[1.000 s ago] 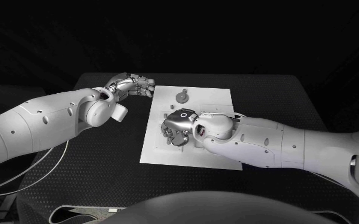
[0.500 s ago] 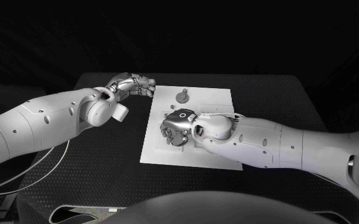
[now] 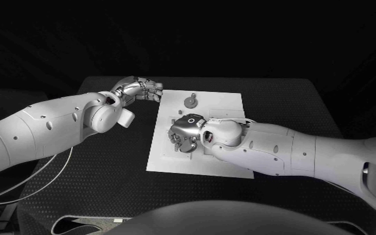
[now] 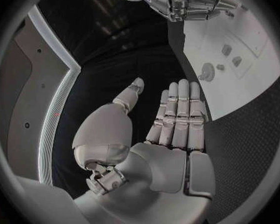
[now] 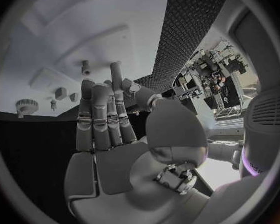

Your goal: Assemble the parts on the task board

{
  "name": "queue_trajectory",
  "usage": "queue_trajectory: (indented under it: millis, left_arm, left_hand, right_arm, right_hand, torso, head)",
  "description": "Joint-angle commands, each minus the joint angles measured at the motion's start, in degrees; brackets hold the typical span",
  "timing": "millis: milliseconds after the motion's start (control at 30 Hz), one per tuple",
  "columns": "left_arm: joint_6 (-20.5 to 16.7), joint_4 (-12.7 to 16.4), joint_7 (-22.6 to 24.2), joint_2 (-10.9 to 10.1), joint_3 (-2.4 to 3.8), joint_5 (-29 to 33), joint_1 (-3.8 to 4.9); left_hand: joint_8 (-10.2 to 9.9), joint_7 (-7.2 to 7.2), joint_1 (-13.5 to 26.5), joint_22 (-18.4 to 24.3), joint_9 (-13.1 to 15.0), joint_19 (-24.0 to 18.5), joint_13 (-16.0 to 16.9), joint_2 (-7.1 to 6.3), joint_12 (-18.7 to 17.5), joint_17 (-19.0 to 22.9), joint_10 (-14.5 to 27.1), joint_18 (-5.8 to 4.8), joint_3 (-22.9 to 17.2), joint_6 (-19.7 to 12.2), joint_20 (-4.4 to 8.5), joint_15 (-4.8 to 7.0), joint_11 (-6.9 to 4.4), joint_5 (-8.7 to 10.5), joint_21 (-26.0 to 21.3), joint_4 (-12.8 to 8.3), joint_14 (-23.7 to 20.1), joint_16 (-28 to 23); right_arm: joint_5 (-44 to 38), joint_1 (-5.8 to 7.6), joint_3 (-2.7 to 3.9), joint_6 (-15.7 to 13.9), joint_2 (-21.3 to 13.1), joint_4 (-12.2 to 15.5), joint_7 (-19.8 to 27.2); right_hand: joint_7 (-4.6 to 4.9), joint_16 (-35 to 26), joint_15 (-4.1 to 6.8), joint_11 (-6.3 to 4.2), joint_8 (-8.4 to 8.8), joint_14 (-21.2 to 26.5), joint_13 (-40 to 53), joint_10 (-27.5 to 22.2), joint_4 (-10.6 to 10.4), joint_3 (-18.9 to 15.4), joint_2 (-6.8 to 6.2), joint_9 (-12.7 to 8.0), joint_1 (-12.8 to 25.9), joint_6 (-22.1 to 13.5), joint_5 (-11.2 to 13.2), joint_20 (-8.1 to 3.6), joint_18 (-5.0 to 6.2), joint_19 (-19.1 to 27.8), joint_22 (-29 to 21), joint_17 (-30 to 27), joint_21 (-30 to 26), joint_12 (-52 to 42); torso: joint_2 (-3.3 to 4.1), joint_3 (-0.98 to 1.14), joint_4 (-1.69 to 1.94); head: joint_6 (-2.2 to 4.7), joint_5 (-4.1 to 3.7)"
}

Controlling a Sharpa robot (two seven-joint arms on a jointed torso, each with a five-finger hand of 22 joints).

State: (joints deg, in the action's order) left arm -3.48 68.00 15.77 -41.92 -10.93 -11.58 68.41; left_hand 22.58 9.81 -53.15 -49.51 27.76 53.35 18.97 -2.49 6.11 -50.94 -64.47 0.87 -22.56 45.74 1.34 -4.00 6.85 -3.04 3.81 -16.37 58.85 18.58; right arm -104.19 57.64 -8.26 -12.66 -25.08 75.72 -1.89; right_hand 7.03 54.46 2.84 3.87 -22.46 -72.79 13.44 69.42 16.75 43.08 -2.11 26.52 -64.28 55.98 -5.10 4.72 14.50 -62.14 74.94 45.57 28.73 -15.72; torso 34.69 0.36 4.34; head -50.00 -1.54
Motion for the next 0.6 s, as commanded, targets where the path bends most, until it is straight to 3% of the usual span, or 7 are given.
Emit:
queue_trajectory:
  millis: [33,600]
  left_arm:
    - [0.75,0.16,0.37,0.11,0.07,-0.28,0.05]
    - [0.8,0.29,0.34,0.08,0.07,-0.28,0.05]
  left_hand:
    - [0.31,0.44,-0.01,0.08,-0.1,0.41,-0.05,0.6,-0.1,0.07,0.05,-0.83,0.25,-0.01,0.0,-0.28,0.27,0.23,0.07,-0.03,0.3,-0.24]
    - [0.35,0.46,-0.03,0.14,-0.12,0.42,-0.08,0.6,-0.07,0.07,0.04,-0.83,0.27,0.01,0.0,-0.28,0.27,0.23,0.08,-0.04,0.3,-0.26]
  right_arm:
    - [-0.95,-0.05,-0.04,1.15,0.13,-0.12,-0.06]
    - [-1.01,-0.17,-0.35,1.59,0.71,-0.48,0.01]
  right_hand:
    - [-0.11,0.22,0.39,-0.78,-0.4,0.16,0.86,0.99,-0.08,0.28,0.4,0.06,-0.61,0.4,-0.38,-0.2,0.5,0.35,1.49,0.07,0.4,-0.13]
    - [-0.12,0.36,0.39,-0.79,-0.37,0.23,0.95,1.03,-0.08,0.28,0.41,0.11,-0.6,0.45,-0.37,-0.2,0.5,0.44,1.48,0.13,0.57,-0.09]
  torso:
    - [0.0,0.03,0.01]
    - [0.01,0.0,0.04]
  head:
    - [0.0,-0.17]
    - [0.0,-0.08]
